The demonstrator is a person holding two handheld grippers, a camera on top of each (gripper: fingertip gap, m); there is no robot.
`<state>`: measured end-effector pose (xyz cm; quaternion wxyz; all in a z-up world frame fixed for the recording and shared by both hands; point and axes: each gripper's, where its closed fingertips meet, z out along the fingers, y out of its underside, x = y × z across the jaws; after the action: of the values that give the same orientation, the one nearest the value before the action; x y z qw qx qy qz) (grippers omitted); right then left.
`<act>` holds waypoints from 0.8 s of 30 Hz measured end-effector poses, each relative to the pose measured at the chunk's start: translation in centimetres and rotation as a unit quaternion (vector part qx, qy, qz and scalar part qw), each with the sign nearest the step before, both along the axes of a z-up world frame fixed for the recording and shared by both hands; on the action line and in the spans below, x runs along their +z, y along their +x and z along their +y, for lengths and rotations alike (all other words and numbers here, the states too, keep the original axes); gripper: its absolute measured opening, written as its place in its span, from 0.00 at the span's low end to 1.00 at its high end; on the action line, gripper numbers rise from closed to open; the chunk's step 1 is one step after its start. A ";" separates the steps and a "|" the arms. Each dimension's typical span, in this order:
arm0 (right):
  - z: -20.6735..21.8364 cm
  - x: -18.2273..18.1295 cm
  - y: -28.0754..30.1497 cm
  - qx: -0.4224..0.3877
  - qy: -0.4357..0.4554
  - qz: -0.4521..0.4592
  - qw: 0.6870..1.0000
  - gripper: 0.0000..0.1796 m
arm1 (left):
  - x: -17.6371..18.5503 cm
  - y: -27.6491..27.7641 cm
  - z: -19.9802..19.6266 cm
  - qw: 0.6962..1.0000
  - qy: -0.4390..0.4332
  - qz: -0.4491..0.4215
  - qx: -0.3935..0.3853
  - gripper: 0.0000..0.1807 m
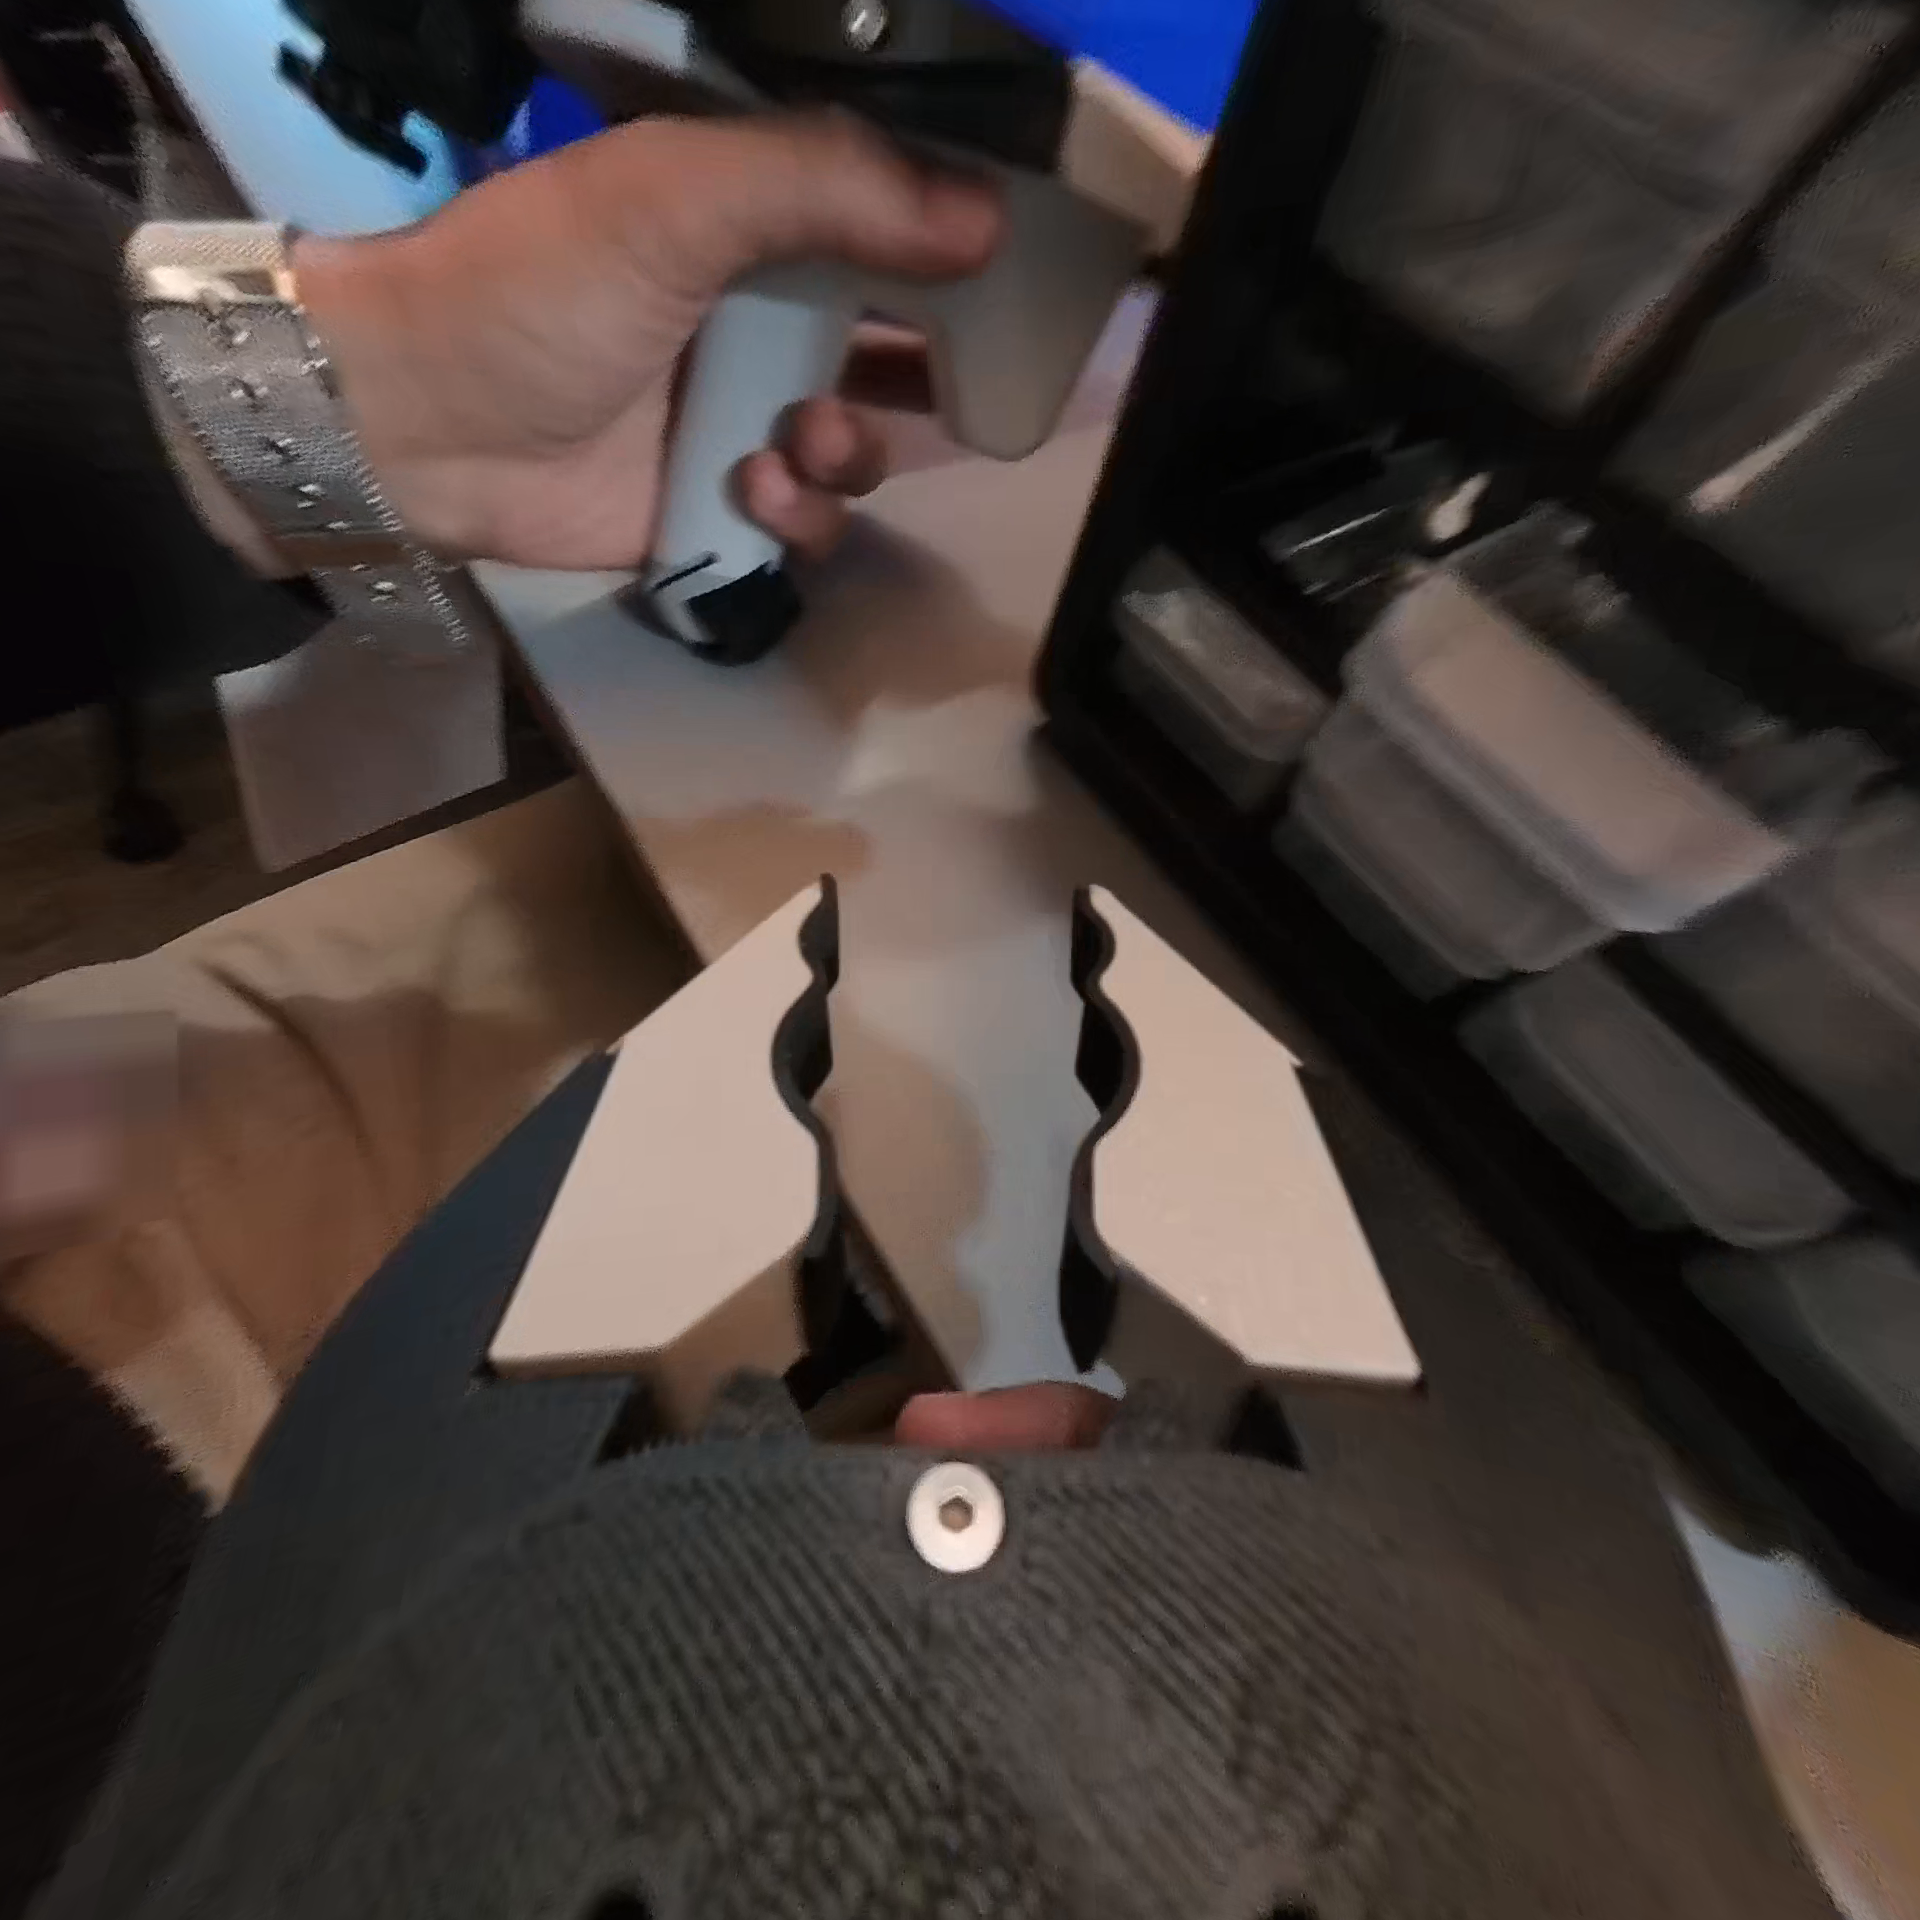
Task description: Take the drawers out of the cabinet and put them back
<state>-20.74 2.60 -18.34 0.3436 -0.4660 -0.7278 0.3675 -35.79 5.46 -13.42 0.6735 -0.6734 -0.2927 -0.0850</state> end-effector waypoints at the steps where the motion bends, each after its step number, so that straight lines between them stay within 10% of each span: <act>1: 0.8 0.7 -0.3 -0.010 0.017 0.021 1.000 0.25 | 0.0 0.0 0.0 1.000 0.000 0.000 0.000 0.20; 9: 6.9 6.2 -0.4 -0.080 0.449 0.212 0.865 0.21 | 0.0 -0.1 0.0 1.000 -0.006 0.008 0.005 0.20; 24: 7.6 6.5 -1.4 -0.051 0.530 0.164 0.830 0.07 | 0.0 0.0 0.0 1.000 -0.009 0.013 0.009 0.19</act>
<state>-22.18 10.15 -11.86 0.6707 -0.1816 -0.7189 -0.0218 -35.80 5.46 -13.41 0.6717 -0.6781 -0.2907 -0.0672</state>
